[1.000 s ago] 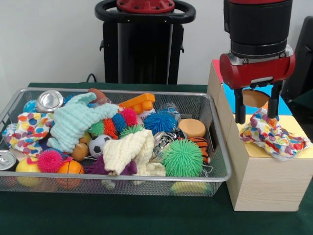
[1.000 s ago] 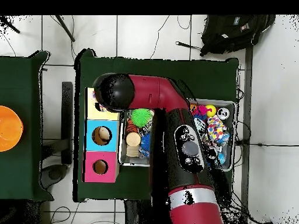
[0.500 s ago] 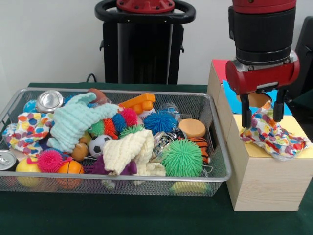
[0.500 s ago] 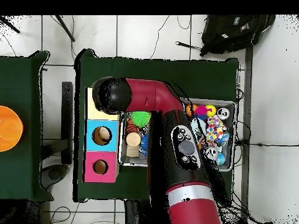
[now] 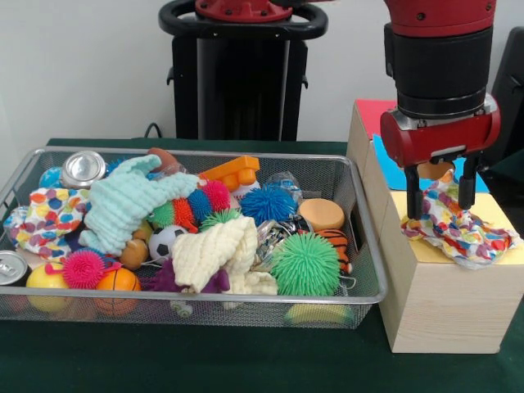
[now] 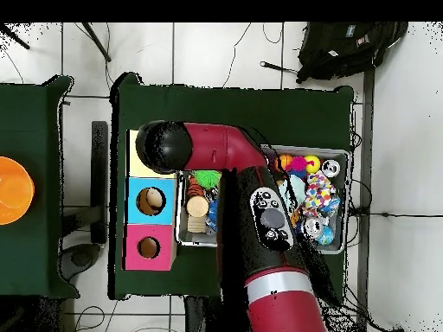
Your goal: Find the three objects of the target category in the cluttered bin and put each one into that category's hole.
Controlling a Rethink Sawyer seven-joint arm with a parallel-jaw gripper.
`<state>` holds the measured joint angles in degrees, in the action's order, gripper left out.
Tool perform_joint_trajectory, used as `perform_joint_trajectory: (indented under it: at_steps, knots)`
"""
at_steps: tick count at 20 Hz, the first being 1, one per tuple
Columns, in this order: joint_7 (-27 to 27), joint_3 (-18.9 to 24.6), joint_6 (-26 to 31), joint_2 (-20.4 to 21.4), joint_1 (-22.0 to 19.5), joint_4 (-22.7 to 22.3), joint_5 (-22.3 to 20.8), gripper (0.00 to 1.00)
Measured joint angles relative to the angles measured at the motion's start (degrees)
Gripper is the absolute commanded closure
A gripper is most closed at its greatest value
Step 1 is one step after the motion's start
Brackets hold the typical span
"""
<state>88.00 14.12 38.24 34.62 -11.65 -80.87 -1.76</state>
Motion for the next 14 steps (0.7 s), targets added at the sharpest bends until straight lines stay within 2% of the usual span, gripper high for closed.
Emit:
perform_joint_trajectory:
  at_steps: [14]
  knots:
    - [0.00,0.03,-0.75,-1.42,-0.01,-0.15,0.01,0.00]
